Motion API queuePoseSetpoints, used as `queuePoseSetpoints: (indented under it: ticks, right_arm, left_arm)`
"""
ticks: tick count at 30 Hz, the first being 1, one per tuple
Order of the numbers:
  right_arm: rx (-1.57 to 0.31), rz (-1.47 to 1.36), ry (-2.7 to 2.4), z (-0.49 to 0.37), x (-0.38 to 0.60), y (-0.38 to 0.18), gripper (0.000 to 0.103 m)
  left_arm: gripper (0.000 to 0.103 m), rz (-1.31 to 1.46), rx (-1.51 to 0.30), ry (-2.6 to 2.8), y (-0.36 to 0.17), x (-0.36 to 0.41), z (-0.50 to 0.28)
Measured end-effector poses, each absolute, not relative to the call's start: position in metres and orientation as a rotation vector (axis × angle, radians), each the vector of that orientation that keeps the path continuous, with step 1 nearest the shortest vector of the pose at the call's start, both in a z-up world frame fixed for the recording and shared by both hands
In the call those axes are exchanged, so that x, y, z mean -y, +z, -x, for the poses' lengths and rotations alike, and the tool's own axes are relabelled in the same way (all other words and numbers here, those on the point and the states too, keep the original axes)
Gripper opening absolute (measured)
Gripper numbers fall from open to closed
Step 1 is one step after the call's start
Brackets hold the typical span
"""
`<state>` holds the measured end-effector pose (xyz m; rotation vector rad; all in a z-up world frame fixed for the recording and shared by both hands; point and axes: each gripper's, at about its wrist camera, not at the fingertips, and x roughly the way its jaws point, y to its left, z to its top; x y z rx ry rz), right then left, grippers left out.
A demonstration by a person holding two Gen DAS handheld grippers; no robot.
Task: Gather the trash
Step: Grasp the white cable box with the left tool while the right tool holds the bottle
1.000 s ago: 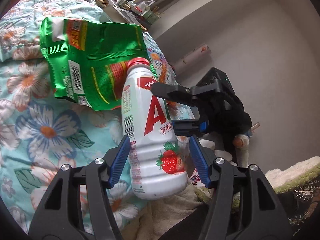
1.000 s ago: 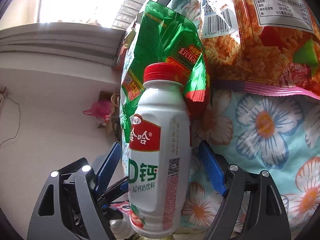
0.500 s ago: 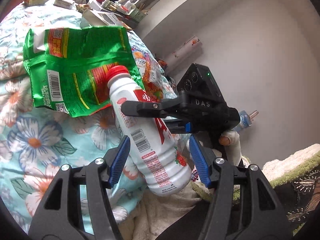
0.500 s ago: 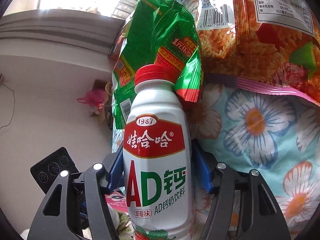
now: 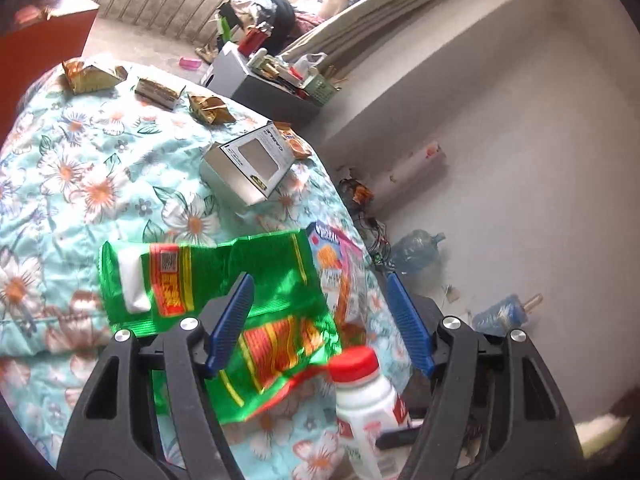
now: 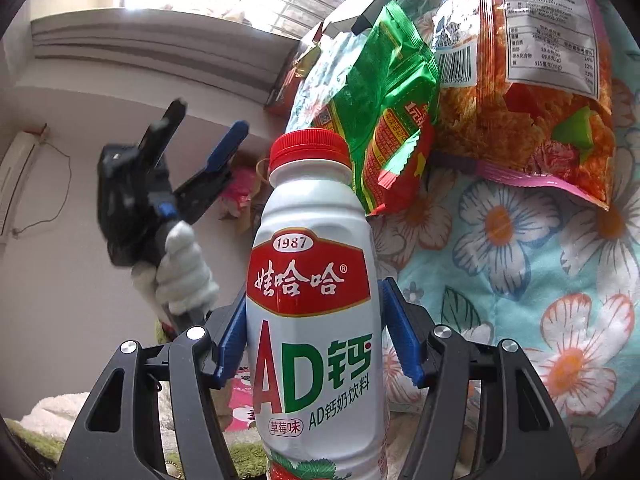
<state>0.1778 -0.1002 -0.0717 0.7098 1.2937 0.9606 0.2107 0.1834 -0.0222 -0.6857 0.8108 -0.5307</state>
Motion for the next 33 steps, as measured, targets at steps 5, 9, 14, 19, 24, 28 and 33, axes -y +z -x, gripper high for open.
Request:
queuePoseSetpoints:
  ticks: [5, 9, 14, 19, 24, 28, 33]
  right_arm:
    - [-1.223, -0.745, 0.956, -0.181, 0.124, -0.059, 0.061]
    - [-1.166, -0.782, 0.925, -0.188, 0.148, -0.054, 0.061]
    - [-1.116, -0.823, 0.886, -0.196, 0.18, -0.052, 0.061]
    - [-1.087, -0.857, 0.853, -0.199, 0.206, -0.054, 0.061]
    - [-1.072, -0.885, 0.841, -0.192, 0.218, -0.055, 0.061]
    - [-1.068, -0.9, 0.832, -0.182, 0.226, -0.053, 0.061]
    - [-1.064, -0.915, 0.811, -0.179, 0.232, -0.057, 0.061]
  left_arm:
    - [0.065, 0.881, -0.96, -0.446, -0.057, -0.18, -0.296]
    - [0.065, 0.999, -1.038, -0.33, -0.084, -0.18, -0.343]
    - [0.066, 1.061, -1.111, -0.236, -0.106, -0.175, -0.371]
    - [0.065, 1.069, -1.136, -0.226, -0.115, -0.163, -0.385]
    - [0.064, 1.082, -1.16, -0.174, -0.126, -0.159, -0.395]
    - [0.052, 1.099, -1.156, -0.138, -0.132, -0.161, -0.396]
    - [0.043, 1.149, -1.119, -0.155, -0.135, -0.164, -0.392]
